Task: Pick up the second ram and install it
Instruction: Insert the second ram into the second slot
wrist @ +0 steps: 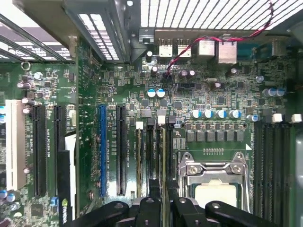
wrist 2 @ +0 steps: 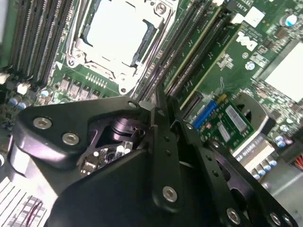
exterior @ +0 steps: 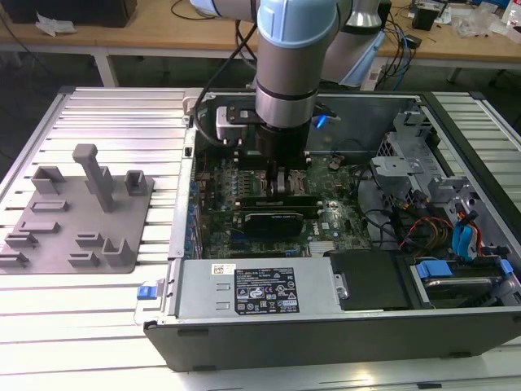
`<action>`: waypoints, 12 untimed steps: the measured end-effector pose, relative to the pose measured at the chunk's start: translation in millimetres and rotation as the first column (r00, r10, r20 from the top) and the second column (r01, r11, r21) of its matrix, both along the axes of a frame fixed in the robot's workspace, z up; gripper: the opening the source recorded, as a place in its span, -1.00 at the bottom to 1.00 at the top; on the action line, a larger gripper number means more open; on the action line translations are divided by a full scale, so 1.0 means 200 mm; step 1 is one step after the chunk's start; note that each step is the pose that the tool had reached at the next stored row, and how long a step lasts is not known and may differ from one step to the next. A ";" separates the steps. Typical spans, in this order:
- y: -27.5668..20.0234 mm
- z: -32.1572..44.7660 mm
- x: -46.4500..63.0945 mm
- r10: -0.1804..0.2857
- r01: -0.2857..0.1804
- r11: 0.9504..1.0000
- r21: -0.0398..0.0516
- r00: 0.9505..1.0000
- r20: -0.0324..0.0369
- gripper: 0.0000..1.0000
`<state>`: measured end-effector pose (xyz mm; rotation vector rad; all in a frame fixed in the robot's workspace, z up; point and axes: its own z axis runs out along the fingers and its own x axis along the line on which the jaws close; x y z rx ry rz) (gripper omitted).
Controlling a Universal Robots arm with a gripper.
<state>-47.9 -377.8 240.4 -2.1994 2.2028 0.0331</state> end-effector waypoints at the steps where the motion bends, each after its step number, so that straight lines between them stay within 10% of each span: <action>1: 0.000 0.023 0.00 0.000 0.000 1.000 0.000 1.000 0.000 -0.66; 12: 0.000 0.024 0.10 0.000 0.000 1.000 0.000 1.000 0.000 -0.84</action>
